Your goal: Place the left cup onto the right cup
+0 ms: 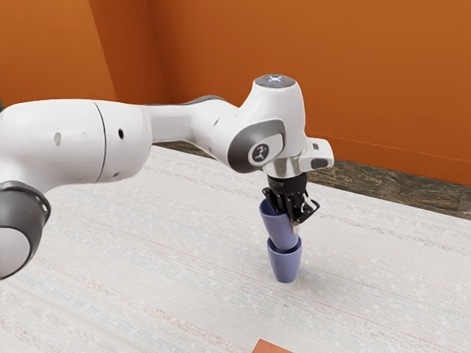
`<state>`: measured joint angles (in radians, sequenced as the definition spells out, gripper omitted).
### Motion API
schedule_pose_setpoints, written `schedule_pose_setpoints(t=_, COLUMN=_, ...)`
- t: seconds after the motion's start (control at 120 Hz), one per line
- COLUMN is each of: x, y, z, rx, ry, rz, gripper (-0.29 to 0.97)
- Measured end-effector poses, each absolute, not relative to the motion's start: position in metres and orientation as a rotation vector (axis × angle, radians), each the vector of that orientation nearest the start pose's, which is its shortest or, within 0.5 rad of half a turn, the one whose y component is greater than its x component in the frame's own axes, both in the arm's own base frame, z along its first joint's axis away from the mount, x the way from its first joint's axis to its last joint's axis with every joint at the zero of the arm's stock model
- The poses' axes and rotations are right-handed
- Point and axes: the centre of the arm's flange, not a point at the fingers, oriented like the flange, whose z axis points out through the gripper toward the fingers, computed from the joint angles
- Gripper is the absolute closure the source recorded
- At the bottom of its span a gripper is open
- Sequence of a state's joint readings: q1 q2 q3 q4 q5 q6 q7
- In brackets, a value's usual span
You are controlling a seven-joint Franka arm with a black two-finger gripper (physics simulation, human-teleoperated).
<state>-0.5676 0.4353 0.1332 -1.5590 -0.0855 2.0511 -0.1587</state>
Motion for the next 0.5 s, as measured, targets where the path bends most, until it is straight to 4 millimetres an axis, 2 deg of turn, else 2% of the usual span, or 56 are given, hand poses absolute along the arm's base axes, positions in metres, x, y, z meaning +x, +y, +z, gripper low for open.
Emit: schedule_pose_setpoints(t=0.5, x=0.614, y=-0.302, z=0.391, rx=-3.146, ry=0.357, rz=-0.062, gripper=0.76)
